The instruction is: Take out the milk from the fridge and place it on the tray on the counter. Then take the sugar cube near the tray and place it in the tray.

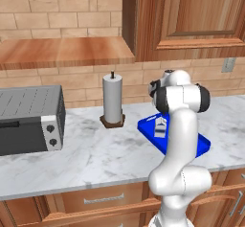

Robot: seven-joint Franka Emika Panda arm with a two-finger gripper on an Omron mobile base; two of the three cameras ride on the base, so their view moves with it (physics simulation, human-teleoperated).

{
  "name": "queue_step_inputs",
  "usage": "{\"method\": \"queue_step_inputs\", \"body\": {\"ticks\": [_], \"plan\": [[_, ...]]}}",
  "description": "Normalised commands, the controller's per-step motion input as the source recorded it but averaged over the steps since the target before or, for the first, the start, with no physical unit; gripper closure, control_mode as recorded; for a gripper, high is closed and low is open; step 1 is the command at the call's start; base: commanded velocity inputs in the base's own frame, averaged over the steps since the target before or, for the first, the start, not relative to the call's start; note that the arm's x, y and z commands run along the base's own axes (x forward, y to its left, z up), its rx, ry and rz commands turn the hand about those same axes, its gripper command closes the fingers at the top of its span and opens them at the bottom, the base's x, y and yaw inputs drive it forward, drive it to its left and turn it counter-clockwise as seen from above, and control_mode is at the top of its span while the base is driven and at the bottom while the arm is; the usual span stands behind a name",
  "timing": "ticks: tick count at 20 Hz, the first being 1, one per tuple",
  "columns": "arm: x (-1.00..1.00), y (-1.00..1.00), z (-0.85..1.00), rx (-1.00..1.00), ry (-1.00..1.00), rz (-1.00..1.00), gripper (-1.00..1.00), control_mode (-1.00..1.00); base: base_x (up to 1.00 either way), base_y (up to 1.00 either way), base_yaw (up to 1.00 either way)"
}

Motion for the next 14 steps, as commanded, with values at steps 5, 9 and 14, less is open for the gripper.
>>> {"method": "queue_step_inputs", "body": {"ticks": [5,9,14], "plan": [[0.11,-0.02,-0.18,0.00,0.03,0.00,-1.00,-1.00,0.00,0.00,0.00],[0.05,0.00,-0.20,0.00,0.04,0.00,1.00,-1.00,0.00,0.00,0.00],[0.01,-0.02,-0.13,0.00,0.04,0.00,1.00,-1.00,0.00,0.00,0.00]]}}
